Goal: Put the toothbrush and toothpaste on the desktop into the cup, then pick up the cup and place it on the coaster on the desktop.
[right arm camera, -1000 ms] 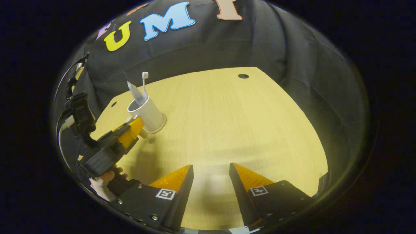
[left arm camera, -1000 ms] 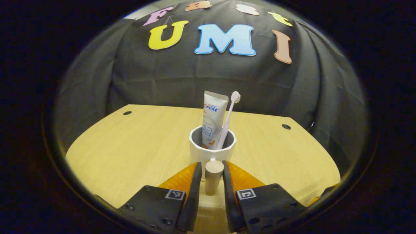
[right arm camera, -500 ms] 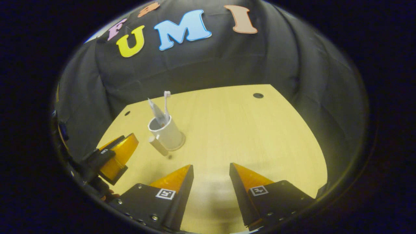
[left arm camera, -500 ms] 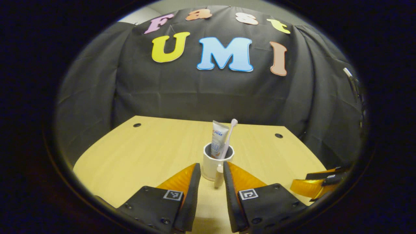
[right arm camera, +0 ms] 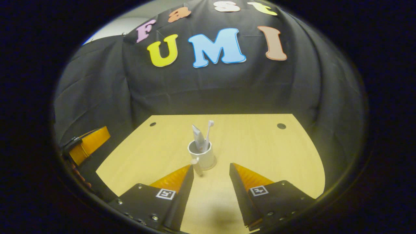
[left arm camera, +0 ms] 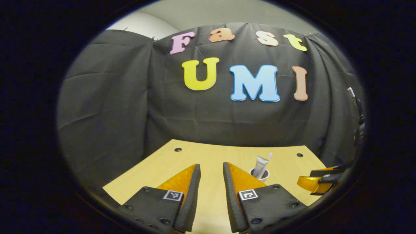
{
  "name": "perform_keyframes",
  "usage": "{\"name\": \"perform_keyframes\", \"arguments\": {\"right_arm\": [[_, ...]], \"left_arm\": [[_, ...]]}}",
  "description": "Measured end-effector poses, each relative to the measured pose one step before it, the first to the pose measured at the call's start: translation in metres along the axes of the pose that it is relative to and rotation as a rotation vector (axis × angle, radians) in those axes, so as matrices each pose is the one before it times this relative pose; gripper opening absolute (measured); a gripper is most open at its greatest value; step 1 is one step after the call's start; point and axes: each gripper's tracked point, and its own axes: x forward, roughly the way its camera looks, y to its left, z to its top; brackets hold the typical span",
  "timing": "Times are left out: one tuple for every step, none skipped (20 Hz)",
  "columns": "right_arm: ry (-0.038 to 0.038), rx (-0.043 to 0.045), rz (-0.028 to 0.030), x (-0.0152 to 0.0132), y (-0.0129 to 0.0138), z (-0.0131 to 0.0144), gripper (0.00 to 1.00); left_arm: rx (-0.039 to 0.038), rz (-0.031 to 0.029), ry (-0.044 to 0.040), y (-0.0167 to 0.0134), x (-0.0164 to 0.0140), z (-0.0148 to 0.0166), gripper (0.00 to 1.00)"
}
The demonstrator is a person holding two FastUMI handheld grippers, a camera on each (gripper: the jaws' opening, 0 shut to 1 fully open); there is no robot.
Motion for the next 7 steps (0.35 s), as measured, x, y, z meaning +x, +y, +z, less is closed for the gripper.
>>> {"name": "perform_keyframes", "arguments": {"right_arm": [[-0.02684, -0.03108, -0.00457, -0.00576, 0.00819, 0.00819, 0.68], [-0.02900, -0.01626, -0.00641, -0.00502, 0.00894, 0.00814, 0.68], [-0.02991, 0.00078, -0.00324, -0.00696, 0.01175, 0.00802, 0.68], [-0.02576, 0.00844, -0.00627, -0.00609, 0.01017, 0.00630, 0.68], [-0.02286, 0.01268, -0.01348, -0.00842, 0.00985, 0.00523, 0.68], [-0.02300, 0.01660, -0.01312, -0.00707, 0.00836, 0.00375, 0.68], [-0.02413, 0.01486, -0.01410, -0.00882, 0.00910, 0.00361, 0.68]], "left_arm": [[-0.00897, 0.00682, -0.01977, 0.01838, -0.00236, 0.00614, 0.48], [-0.00957, 0.00280, -0.02776, 0.01280, -0.00757, 0.00969, 0.42], [-0.00753, -0.00035, -0.01692, 0.01238, -0.00761, 0.01035, 0.41], [0.00480, 0.00170, -0.00728, 0.01312, -0.00814, 0.00383, 0.41], [0.00768, -0.00376, 0.00044, 0.01323, -0.00787, 0.00063, 0.54], [0.00868, -0.00508, -0.00044, 0.01211, -0.00879, 0.00129, 0.54], [0.01158, -0.00840, -0.00403, 0.01008, -0.00863, 0.00391, 0.54]]}}
